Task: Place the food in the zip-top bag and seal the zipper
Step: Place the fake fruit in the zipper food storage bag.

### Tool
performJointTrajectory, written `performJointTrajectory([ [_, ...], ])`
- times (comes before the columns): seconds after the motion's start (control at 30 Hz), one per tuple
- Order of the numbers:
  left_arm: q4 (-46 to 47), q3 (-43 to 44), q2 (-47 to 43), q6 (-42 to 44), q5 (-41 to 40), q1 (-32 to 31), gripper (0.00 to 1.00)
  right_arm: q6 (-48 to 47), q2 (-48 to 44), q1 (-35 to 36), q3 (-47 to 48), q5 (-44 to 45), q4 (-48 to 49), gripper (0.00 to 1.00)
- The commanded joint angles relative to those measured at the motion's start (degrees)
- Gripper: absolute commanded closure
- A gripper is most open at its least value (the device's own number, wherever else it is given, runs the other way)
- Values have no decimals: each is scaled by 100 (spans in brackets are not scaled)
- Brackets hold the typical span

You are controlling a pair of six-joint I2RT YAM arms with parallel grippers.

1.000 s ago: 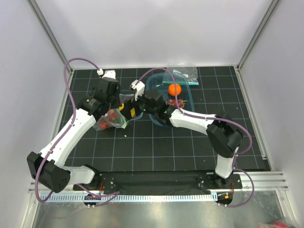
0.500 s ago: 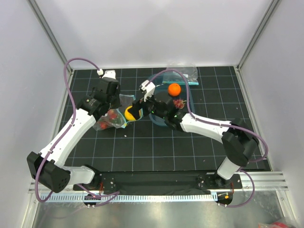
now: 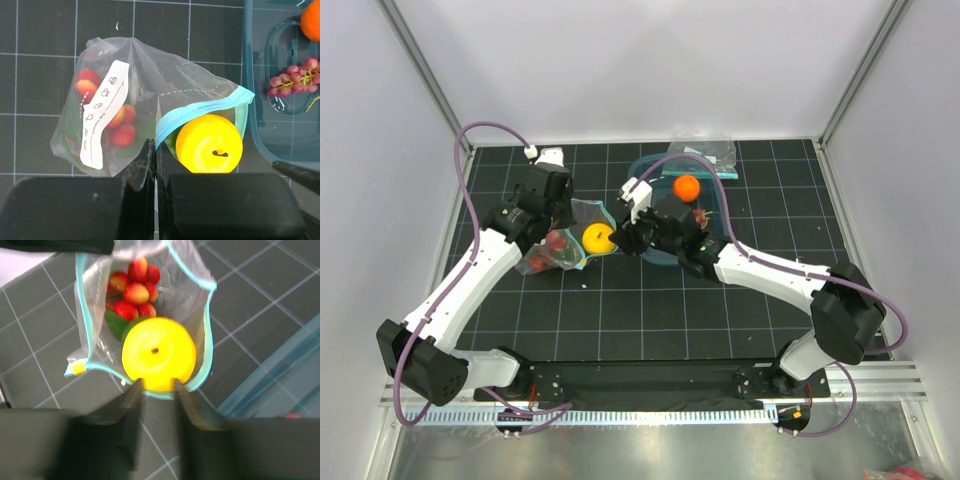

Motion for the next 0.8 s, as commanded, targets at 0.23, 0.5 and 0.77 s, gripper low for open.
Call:
performJointTrajectory([
  [0.23, 115, 47, -114, 78, -73, 2, 100, -459, 191, -17, 222, -26, -843, 92],
  [0.5, 106, 47, -114, 78, -64, 2, 100, -353, 702, -8, 635, 334, -949, 99],
  [0.77, 106, 47, -96, 69, -38, 11, 100, -55, 1062, -8, 864, 369, -695, 99],
])
